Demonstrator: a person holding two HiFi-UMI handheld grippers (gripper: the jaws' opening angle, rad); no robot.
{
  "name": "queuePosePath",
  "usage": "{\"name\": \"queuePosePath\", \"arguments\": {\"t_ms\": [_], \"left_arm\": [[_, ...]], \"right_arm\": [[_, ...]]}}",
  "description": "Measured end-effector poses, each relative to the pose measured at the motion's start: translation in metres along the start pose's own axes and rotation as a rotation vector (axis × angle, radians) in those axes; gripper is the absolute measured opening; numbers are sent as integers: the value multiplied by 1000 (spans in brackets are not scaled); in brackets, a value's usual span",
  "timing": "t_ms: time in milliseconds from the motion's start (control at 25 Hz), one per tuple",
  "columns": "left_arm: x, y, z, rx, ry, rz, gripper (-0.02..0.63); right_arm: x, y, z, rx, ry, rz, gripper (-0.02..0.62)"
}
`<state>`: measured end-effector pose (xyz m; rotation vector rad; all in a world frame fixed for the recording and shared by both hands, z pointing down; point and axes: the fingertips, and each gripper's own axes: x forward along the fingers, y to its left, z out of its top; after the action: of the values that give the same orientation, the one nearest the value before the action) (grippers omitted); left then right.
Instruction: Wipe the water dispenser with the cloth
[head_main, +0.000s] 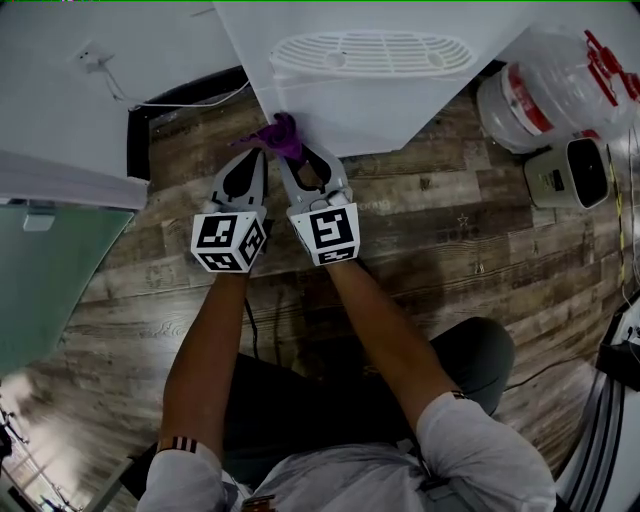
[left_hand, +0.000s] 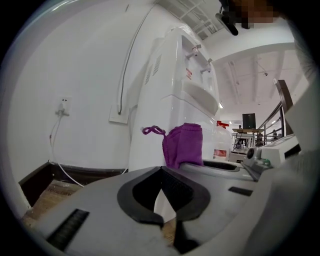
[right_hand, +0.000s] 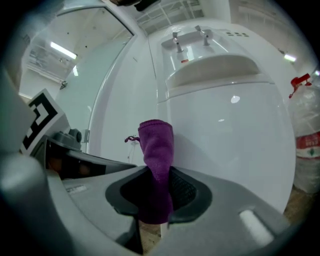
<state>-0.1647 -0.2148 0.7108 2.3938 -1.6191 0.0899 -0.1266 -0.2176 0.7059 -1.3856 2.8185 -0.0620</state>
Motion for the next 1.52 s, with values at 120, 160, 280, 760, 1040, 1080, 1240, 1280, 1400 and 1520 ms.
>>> {"name": "queuePosePath", "arguments": {"t_ms": [120, 160, 280, 760, 1040, 1080, 1240, 1280, 1400, 1520], "left_arm": [[-1, 1, -4, 2, 7, 1, -2], [-2, 1, -4, 6, 9, 1, -2], [-3, 1, -6, 16, 13, -1, -2], [11, -24, -21, 3, 26, -39, -2], [25, -43, -30, 1, 35, -69, -2], [27, -46, -31, 0, 37, -73, -2], [33, -54, -36, -9, 40, -80, -2], [34, -56, -36, -12, 41, -80, -2], [37, -64, -37, -16, 42, -86, -2], [39, -72, -35, -18, 36, -98, -2]], "right_arm": [[8, 4, -3, -39, -6, 19, 100], [11, 5, -3, -53, -8, 23, 100], [16, 1, -1, -84, -8, 22, 100], [-17, -52, -7, -82, -14, -64, 100], [-37, -98, -13, -91, 4, -122, 100], [-40, -105, -14, -91, 5, -129, 100], [-52, -133, -19, -84, 19, -173, 100], [-56, -140, -20, -74, 19, -189, 100], [-69, -161, -18, -41, 9, -235, 100], [-80, -185, -19, -6, 0, -286, 100]]}}
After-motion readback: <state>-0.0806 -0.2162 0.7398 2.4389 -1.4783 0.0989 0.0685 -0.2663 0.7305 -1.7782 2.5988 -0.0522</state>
